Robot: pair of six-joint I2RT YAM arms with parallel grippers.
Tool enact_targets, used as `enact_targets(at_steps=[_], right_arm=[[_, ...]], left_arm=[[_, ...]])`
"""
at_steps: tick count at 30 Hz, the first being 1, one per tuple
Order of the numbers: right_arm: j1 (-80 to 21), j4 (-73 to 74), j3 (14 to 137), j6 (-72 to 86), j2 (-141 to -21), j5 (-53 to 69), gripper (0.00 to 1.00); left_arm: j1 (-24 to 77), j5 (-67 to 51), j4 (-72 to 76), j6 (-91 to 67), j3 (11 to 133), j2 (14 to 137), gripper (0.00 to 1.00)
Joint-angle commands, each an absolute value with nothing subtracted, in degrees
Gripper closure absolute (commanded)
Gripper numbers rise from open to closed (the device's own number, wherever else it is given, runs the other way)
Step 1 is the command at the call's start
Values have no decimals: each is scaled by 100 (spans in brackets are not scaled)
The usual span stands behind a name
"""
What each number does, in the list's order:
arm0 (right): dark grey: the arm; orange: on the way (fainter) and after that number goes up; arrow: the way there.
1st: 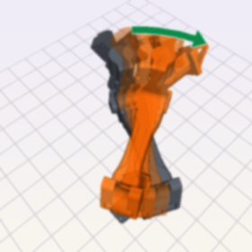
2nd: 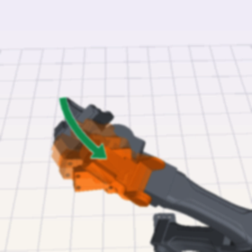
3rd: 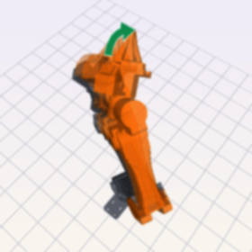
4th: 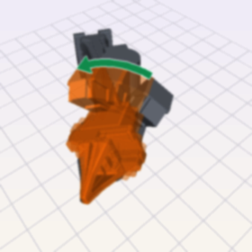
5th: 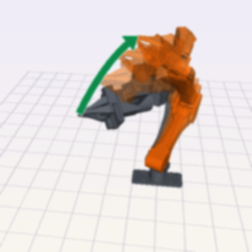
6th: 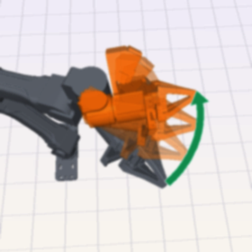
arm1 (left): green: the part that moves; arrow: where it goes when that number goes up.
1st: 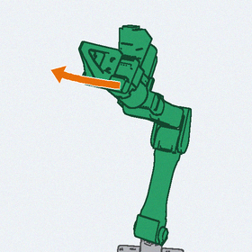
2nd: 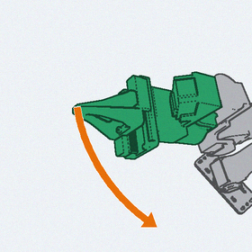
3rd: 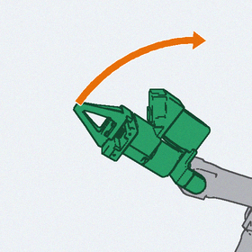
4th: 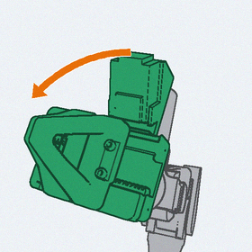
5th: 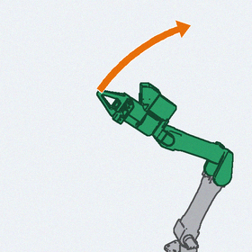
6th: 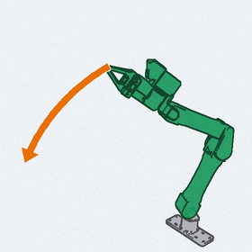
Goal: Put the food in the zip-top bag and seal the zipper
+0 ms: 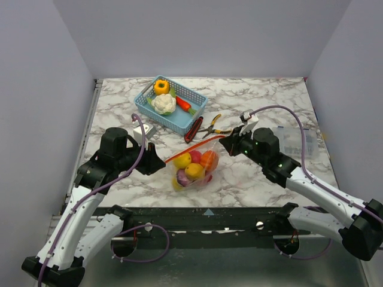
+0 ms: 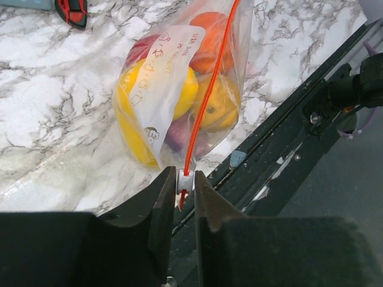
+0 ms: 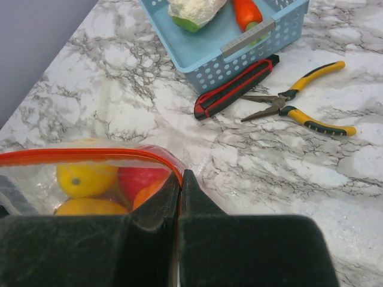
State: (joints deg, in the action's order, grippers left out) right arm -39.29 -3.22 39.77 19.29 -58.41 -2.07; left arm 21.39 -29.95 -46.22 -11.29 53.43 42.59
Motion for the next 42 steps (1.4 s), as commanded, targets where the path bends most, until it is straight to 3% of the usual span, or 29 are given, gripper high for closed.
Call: enact_targets(at_steps=[1, 6, 9, 16, 26, 42], right_arm=[[-3841, -727, 3825, 1528, -5669, 428, 100], [-3841, -584, 3914, 1670, -5829, 35, 100], [-3841, -355, 4064, 1779, -6063, -380, 100], [-3839, -868, 3670, 1820, -5822, -102, 100], [-3840, 838, 3790, 3279, -6059, -2583, 100], [-3840, 3564, 2935, 6532, -4755, -2284, 99]], left_arm=[[2109, -2912, -4672, -1220, 5290, 4193, 71], [2111, -2665, -4606, -1370, 5440, 4047, 34], [2109, -2303, -4719, -1398, 5636, 3990, 26], [2109, -1703, -4864, -1486, 5810, 3785, 24], [2109, -1557, -4905, -1676, 5826, 3731, 22], [2109, -1845, -4781, -1840, 5861, 3701, 22]])
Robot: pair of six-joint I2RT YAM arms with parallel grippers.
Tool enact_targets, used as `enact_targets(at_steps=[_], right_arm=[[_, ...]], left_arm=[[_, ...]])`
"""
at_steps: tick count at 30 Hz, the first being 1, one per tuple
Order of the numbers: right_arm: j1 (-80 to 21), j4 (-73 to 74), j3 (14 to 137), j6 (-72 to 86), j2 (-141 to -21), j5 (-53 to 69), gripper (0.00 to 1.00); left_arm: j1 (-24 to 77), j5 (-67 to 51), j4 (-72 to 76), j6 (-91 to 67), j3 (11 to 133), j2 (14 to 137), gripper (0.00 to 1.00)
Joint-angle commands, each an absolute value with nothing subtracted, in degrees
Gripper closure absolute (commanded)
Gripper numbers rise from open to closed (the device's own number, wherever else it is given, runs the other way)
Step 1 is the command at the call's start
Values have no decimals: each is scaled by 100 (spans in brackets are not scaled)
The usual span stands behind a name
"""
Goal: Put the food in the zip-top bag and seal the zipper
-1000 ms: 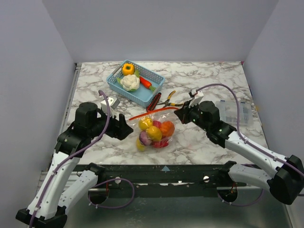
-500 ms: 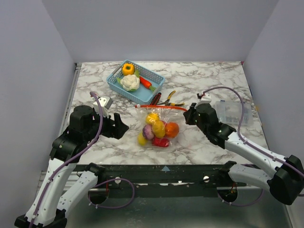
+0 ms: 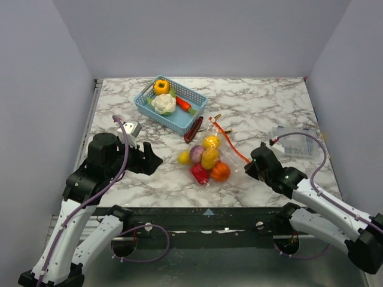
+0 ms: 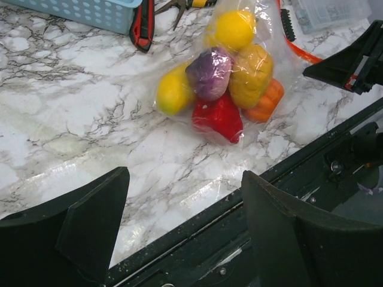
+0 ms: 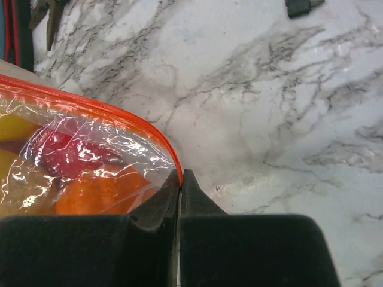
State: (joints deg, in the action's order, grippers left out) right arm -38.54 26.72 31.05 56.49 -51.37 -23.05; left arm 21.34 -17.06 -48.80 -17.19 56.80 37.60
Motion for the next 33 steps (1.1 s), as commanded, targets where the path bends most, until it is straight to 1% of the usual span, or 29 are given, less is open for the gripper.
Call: enact_targets(at_steps=[1, 3, 7, 10, 11, 13, 16, 18, 20, 23, 25, 26, 28, 30, 33], right_arm=[[-3839, 3652, 2879, 6587, -4590, -2244, 98], [-3841, 3673, 2730, 6588, -4232, -2152, 95], [-3836, 3689, 2557, 6467, -3439, -2009, 83], [-3840, 3738, 2581, 6332, -2869, -2016, 76], [-3841, 3660, 2555, 6296, -2702, -1952, 71], [-3840, 3550, 2559, 6138, -2515, -1789, 64], [-3841, 3498, 2745, 5927, -2409, -1641, 57], [-3841, 3506, 3049, 5657, -2401, -1629, 54], [-3841, 3478, 3449, 5276, -2403, -1669, 46], [-3836, 3492, 4194, 4629, -2488, -1861, 31], [-3841, 3554, 4706, 4210, -2597, -2096, 19], [-3841, 3543, 4942, 4000, -2654, -2176, 13], [-3841, 3538, 5384, 3510, -2777, -2293, 6], [-3841, 3563, 5822, 3128, -2922, -2387, 1], [-3841, 3664, 6412, 2793, -3117, -2593, 0]], left_arm=[[2109, -1863, -4773, -1860, 5869, 3683, 22], [2109, -1904, -4773, -1922, 5867, 3633, 22], [2109, -1926, -4733, -2105, 5908, 3476, 21], [2108, -1944, -4679, -2274, 5999, 3331, 19], [2109, -1961, -4652, -2329, 6042, 3292, 18], [2108, -1955, -4617, -2444, 6125, 3216, 17], [2106, -1885, -4556, -2597, 6264, 3098, 15], [2109, -1815, -4499, -2683, 6375, 2998, 13], [2107, -1724, -4356, -2773, 6470, 2845, 10], [2109, -1533, -4140, -2877, 6621, 2598, 5], [2109, -1335, -3956, -2942, 6718, 2426, 2], [2105, -1224, -3873, -2967, 6769, 2353, 1], [2109, -997, -3685, -3005, 6843, 2200, 2], [2108, -792, -3519, -3023, 6926, 2070, 1], [2107, -527, -3337, -3061, 7022, 1920, 1]])
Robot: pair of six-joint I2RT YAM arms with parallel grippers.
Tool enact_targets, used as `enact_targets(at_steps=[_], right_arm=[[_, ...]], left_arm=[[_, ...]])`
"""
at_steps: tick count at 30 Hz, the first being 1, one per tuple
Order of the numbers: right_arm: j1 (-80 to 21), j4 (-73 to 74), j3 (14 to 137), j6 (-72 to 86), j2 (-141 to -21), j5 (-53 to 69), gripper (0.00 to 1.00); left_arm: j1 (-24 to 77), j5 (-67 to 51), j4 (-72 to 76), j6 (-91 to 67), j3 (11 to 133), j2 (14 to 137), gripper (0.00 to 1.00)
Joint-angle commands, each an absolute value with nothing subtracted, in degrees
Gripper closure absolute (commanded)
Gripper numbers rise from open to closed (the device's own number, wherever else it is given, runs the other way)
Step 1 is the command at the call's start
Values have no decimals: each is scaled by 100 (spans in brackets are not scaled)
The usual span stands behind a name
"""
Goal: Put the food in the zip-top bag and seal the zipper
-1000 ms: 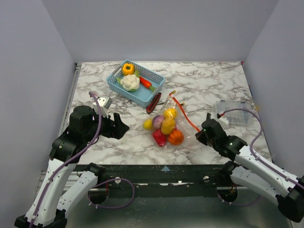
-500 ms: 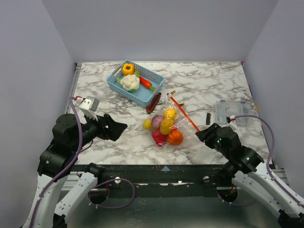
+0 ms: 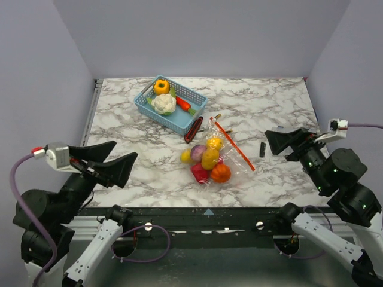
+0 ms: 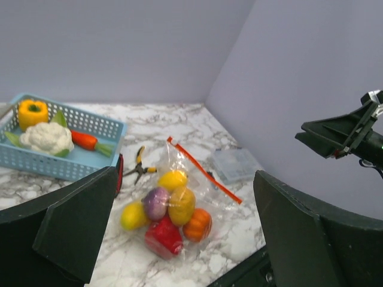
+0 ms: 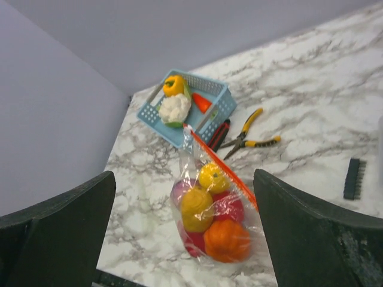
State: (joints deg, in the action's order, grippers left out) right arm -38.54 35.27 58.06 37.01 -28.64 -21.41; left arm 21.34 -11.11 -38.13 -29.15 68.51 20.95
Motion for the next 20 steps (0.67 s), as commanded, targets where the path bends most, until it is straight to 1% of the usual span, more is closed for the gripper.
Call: enact_targets(at_steps=[1, 6, 12, 20], right_arm=[[-3841, 3673, 6548, 2686, -3161, -2641, 0], [-3841, 3729, 7151, 2437, -3413, -2973, 0], [-3841, 3416, 7335, 2077, -3478, -2994, 0], [-3841, 3603, 7639, 2368, -3681, -3314, 0]], left_arm=[[2107, -482, -3270, -3076, 7017, 1857, 1], [2109, -375, -3106, -3111, 6987, 1745, 2], [2108, -356, -3090, -3051, 7004, 1815, 2], [2109, -491, -2834, -2900, 6941, 1995, 1]])
